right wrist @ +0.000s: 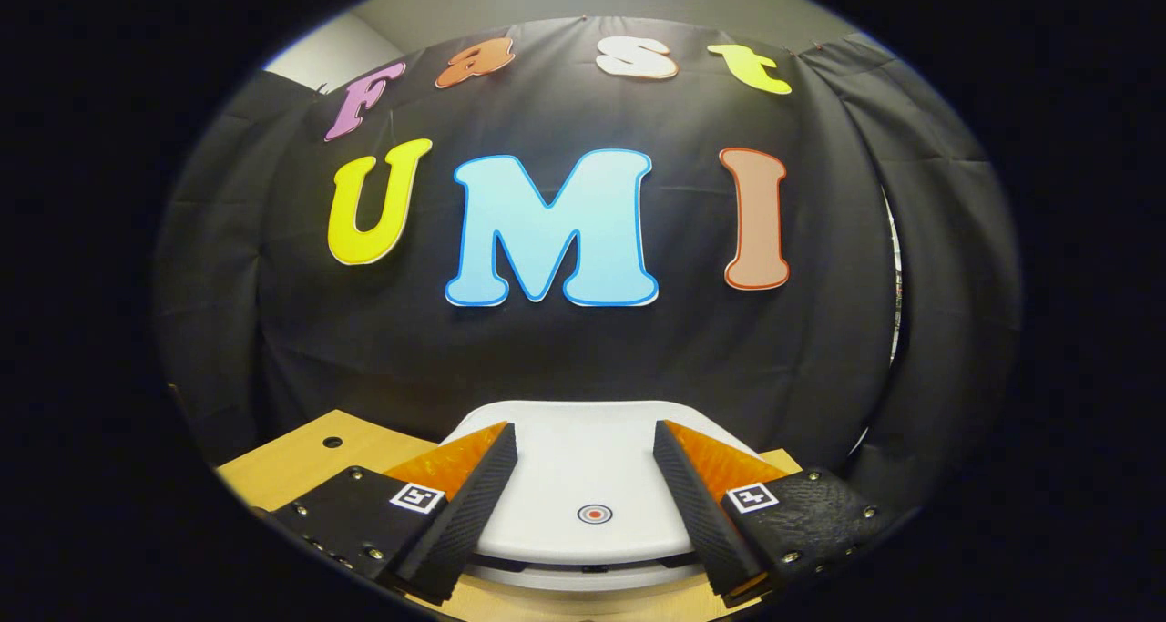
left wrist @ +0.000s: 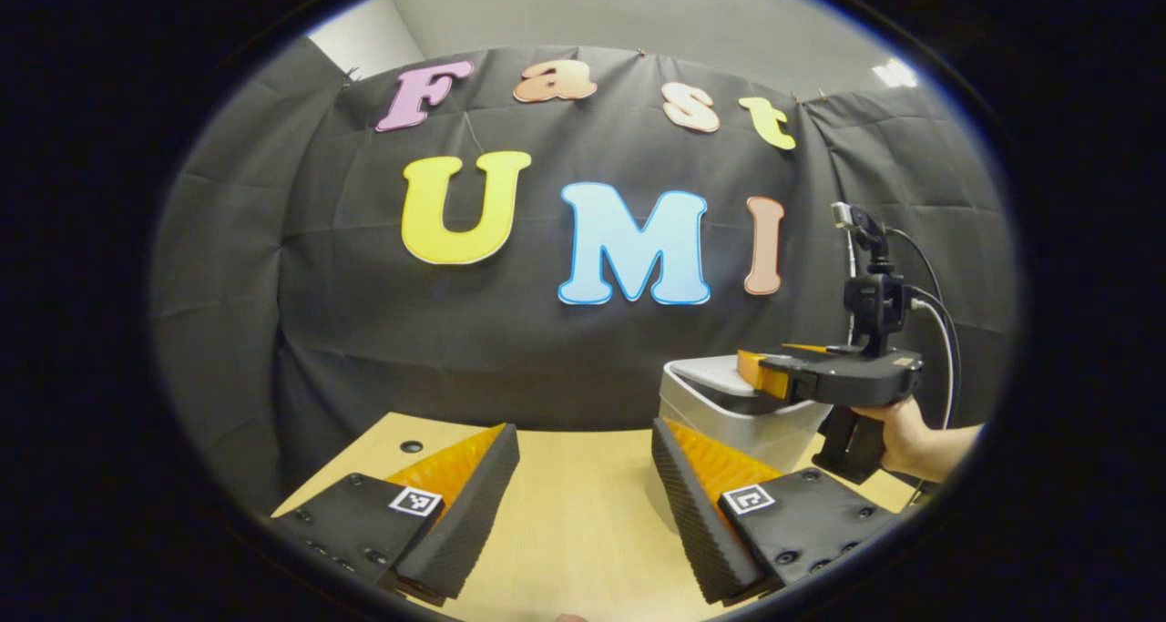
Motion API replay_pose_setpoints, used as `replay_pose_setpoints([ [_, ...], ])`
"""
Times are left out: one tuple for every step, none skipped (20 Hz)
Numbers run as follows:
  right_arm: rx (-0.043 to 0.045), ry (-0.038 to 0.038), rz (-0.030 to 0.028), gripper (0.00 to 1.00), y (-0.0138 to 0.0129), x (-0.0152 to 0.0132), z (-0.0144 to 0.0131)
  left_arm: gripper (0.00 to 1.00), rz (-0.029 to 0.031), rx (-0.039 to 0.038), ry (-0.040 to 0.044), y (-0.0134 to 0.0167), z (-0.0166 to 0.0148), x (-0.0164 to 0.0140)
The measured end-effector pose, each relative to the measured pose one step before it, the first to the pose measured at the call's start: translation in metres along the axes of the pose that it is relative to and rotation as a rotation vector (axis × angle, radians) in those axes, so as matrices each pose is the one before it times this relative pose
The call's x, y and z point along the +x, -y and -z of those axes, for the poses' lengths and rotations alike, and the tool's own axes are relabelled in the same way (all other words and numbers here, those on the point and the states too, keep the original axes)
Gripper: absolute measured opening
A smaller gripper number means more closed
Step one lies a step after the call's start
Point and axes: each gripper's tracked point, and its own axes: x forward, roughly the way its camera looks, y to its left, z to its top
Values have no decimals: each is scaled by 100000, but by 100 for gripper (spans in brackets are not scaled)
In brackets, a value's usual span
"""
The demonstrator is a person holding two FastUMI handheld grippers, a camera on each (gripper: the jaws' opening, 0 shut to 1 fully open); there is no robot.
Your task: Press the lid of the desktop garbage bin to open it, pick up the crumpled paper on the desktop and throw it into the bin, then pick up the pop can on the desktop and drop it into the bin, and finally close the garbage bin lid.
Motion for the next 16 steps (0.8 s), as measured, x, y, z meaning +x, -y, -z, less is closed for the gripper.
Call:
replay_pose_setpoints([
  [1417,-181,155,97,69,-52,261,96,-10,145,173,5,-55,73],
  [804,225,184,97,-19,-9,204,96,-176,138,175,33,-73,38],
  [-419,597,160,97,-138,-31,59,97,79,12,194,43,-15,-68],
  [-882,41,187,97,-59,3,224,97,-127,-151,105,-60,42,-38],
  [-788,-905,122,97,-23,17,639,97,1,-251,86,6,-140,-112],
  [-590,2071,52,97,28,-155,-314,96,-192,-251,47,-22,41,-98],
  [492,213,117,97,53,148,344,96,-220,-191,53,-64,-4,-144],
  [1045,1023,-31,97,-60,-25,-98,96,-65,-123,31,-83,-15,-42],
  [1039,744,-38,97,115,-59,-168,96,-305,-56,181,-42,36,1],
  [175,923,-88,97,-66,-47,90,95,-197,-22,283,5,-100,-96],
  [-405,591,228,97,-44,-4,44,95,-288,-21,148,-71,-21,-67],
  [-773,738,412,97,-21,-20,28,95,-252,-41,-3,-53,26,-20],
  [-860,270,461,97,22,65,101,95,-180,-145,-39,71,20,-73],
  [-307,35,335,97,12,50,-31,96,-79,-147,-56,-134,-5,30],
  [94,-358,140,97,61,-43,144,96,-211,3,-142,458,177,-444],
  [-213,-361,-149,97,0,-42,169,97,-269,109,122,-48,55,-67],
])
